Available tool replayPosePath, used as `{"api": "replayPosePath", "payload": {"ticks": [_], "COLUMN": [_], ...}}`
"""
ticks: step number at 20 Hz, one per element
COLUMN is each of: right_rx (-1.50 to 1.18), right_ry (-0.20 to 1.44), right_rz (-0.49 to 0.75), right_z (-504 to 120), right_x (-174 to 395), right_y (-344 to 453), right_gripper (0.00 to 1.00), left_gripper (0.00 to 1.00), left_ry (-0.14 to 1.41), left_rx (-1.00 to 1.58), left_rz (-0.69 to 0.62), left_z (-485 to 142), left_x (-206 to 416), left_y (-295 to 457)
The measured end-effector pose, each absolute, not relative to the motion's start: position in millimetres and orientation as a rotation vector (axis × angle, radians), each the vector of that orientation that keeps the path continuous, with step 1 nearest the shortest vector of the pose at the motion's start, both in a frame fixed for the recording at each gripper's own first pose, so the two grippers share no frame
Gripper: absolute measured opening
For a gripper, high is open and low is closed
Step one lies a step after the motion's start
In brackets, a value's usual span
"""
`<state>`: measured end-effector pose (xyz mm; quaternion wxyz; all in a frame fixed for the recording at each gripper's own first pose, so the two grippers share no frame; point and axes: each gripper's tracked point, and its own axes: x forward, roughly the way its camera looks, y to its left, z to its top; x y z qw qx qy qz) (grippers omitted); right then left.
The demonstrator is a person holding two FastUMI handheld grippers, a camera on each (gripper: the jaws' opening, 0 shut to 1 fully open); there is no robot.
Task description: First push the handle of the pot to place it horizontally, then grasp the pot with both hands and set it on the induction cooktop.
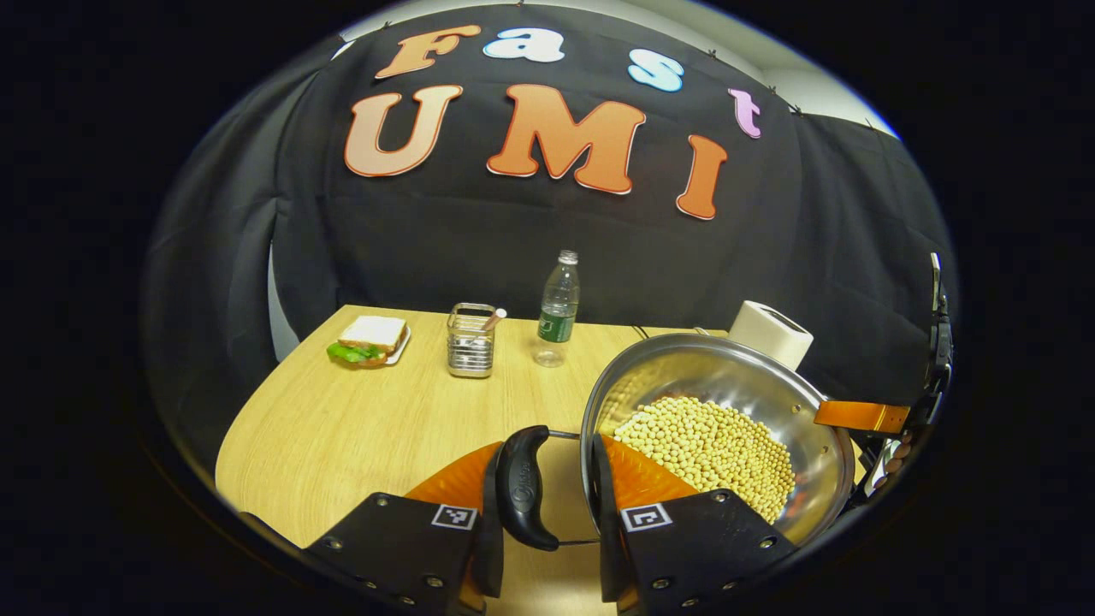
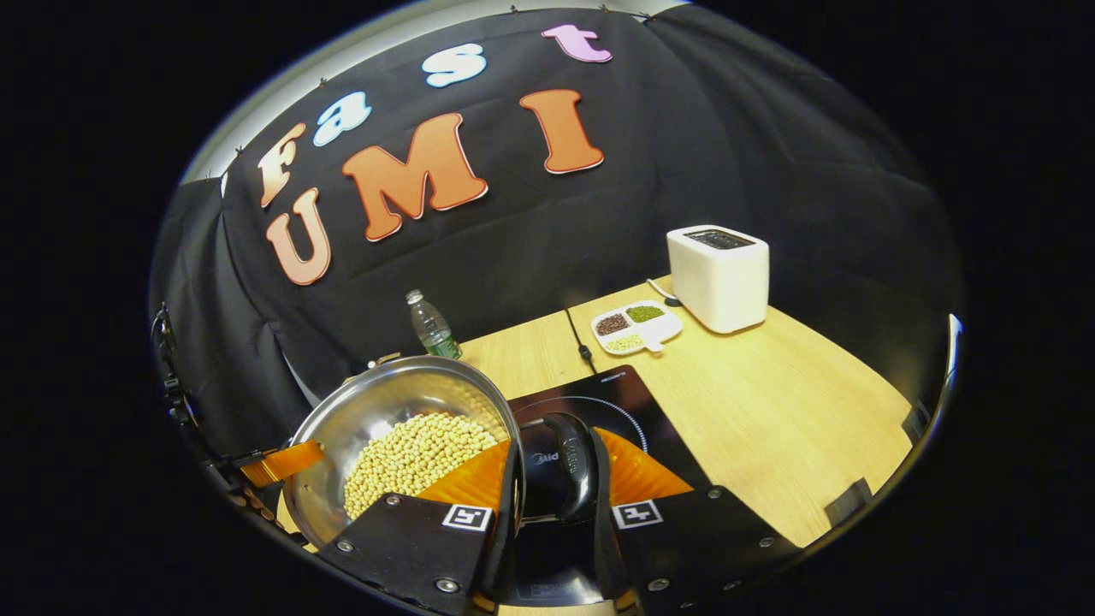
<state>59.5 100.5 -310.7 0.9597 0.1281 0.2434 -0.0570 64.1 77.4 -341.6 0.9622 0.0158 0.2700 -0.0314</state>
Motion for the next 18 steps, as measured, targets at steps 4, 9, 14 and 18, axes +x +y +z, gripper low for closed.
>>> {"api": "replayPosePath", "payload": {"ticks": [4,9,14,18], "right_rx": [0.267,0.274,0.276,0.283], "right_ry": [0.495,0.511,0.526,0.532], "right_rz": [-0.142,-0.177,-0.204,-0.212], "right_z": [-314.6,-326.5,-339.5,-345.8], "right_x": [58.8,56.3,59.9,63.5], "right_y": [78.1,49.0,27.1,14.2], "right_gripper": [0.37,0.37,0.37,0.37], "left_gripper": [0.46,0.46,0.46,0.46], "left_ry": [0.561,0.595,0.622,0.634], "left_rx": [0.04,0.037,0.05,0.045], "left_rz": [-0.081,-0.102,-0.121,-0.124], "left_z": [-350.6,-371.1,-388.1,-397.4], "left_x": [68.6,74.7,84.7,91.4], "left_y": [52.9,23.9,0.7,-12.5]}}
